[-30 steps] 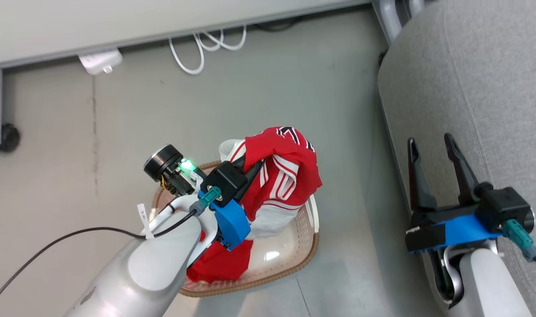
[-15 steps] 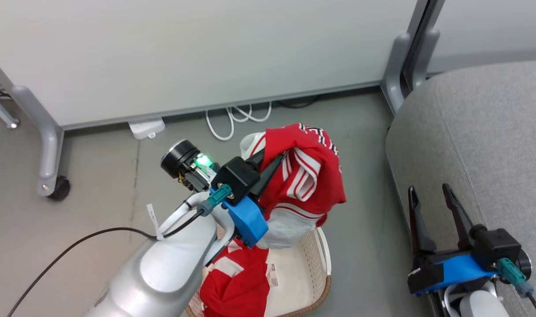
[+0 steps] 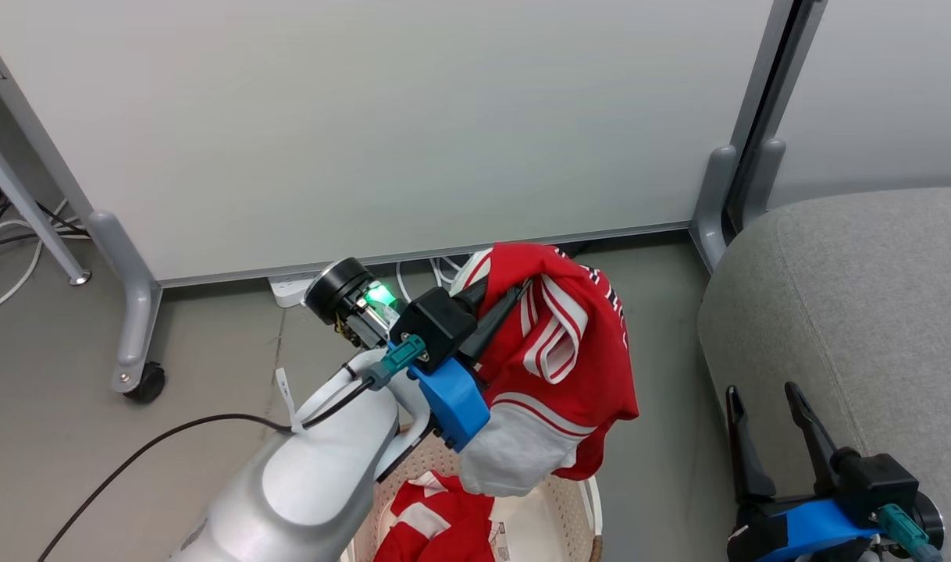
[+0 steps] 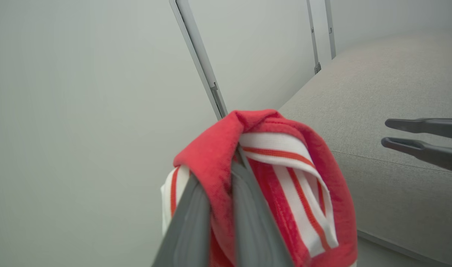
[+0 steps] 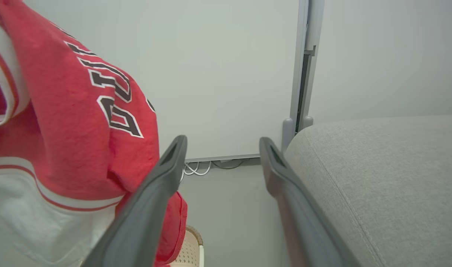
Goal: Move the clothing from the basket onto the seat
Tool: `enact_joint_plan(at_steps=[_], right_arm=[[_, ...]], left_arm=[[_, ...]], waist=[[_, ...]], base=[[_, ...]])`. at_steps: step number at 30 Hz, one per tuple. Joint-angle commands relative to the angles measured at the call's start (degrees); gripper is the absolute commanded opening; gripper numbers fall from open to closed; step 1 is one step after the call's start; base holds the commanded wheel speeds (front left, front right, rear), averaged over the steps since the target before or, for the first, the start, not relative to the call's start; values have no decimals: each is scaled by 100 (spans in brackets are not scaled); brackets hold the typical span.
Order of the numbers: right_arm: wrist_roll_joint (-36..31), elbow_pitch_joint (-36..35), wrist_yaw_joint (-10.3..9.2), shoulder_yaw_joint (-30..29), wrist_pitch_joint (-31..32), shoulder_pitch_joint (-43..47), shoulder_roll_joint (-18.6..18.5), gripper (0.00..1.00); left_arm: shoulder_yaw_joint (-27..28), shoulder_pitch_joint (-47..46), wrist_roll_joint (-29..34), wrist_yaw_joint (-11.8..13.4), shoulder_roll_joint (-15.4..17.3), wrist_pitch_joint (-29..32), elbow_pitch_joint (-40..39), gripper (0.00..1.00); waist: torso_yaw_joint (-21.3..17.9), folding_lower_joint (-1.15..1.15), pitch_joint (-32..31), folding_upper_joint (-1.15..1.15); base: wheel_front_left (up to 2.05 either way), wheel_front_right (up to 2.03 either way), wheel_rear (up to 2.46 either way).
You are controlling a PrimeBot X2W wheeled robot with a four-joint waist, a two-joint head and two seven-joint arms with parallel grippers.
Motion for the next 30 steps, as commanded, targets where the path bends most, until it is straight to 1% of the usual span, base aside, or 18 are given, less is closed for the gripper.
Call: enact_joint_plan(at_steps=[1,9,14,23,30], right_arm=[[-62,-20,-2,9,-6,72,18,100],[-61,-52,-2,284,-6,62,20,100],[-84,-48,-2,661,-6,-44,8,100],[45,-64,-2,1379,-6,-230,-141,100],[70,27,-2,1758,-6,-534,-256,100]], left_arm=[[1,37,-26,-12,20,-29,19,0],[2,142,-43,-33,26,-30,41,0],[33,152,-24,-39,17,-30,51,0],[79,181,23,-26,-33,-30,58,0],[106,116,54,-32,-78,-30,71,0]], waist=[[21,1,-24,0],[78,1,-54,0],[88,1,-21,0],[98,1,72,0],[127,1,139,0]], base=[[0,0,0],[0,0,0],[0,0,0],[0,0,0],[0,0,0]])
